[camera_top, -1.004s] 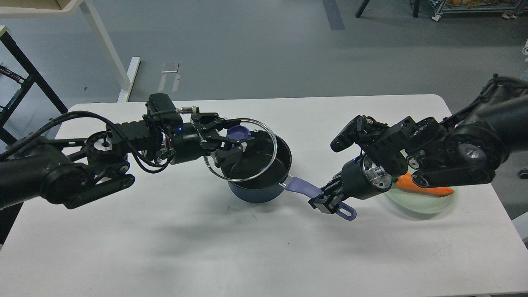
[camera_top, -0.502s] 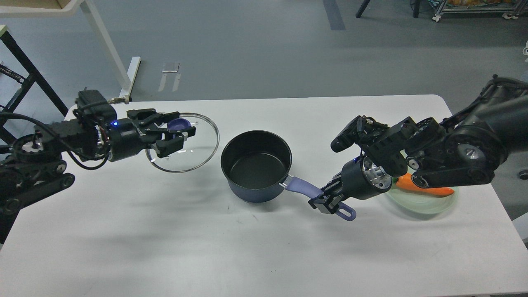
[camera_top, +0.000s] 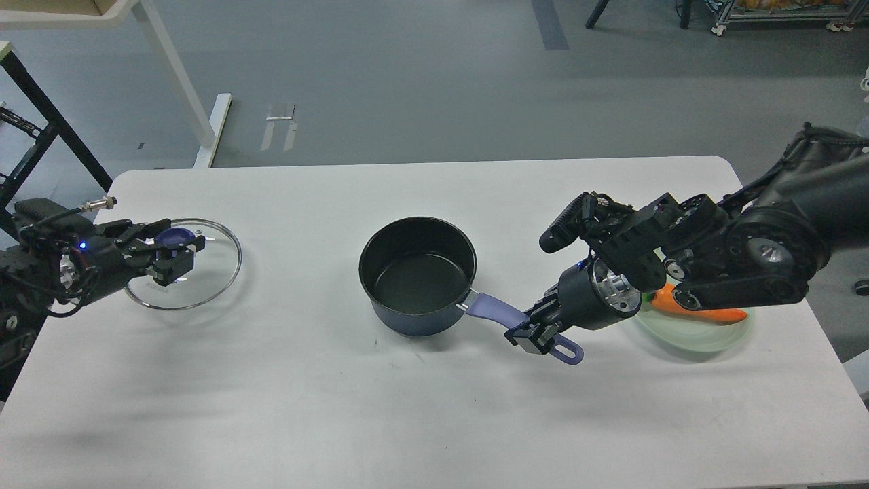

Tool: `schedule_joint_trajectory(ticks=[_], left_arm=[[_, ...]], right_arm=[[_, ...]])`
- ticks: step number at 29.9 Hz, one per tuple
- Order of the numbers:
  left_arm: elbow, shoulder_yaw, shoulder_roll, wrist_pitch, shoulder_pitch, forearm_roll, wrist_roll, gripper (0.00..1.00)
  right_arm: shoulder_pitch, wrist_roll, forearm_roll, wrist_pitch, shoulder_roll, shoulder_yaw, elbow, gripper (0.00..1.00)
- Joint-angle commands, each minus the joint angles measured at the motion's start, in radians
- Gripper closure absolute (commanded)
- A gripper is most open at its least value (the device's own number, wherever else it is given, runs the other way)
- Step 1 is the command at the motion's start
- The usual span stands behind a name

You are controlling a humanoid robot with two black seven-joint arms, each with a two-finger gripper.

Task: Open pot lid
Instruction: 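Lower the glass lid onto the table beside the pot, then release the pot handle and withdraw the right gripper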

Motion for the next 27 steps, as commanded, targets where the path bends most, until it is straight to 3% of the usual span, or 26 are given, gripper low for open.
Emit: schedule_joint_trajectory(ticks=[1, 9, 15, 19, 27], left_arm=[[0.021, 0.001, -0.014, 0.002, 0.027, -0.007, 0.0, 0.53], [0.053, 0.001, -0.051, 0.012, 0.065, -0.006, 0.0, 0.52], [0.055, 0.001, -0.052, 0.012, 0.067, -0.007, 0.0, 0.41], [0.053, 0.001, -0.051, 0.012, 0.065, -0.007, 0.0, 0.22], [0.053, 0.0, -0.047, 0.013, 0.059, -0.009, 0.0, 0.15]], right_arm=[[0.0, 0.0, -0.003, 0.0, 0.002, 0.0, -0.002, 0.75], [-0.002, 0.0, -0.005, 0.0, 0.004, 0.0, -0.002, 0.74], [-0.003, 0.0, -0.006, 0.0, 0.002, 0.0, -0.002, 0.74], [-0.002, 0.0, -0.005, 0.0, 0.002, 0.0, -0.002, 0.73], [-0.002, 0.0, -0.005, 0.0, -0.002, 0.0, -0.003, 0.69]])
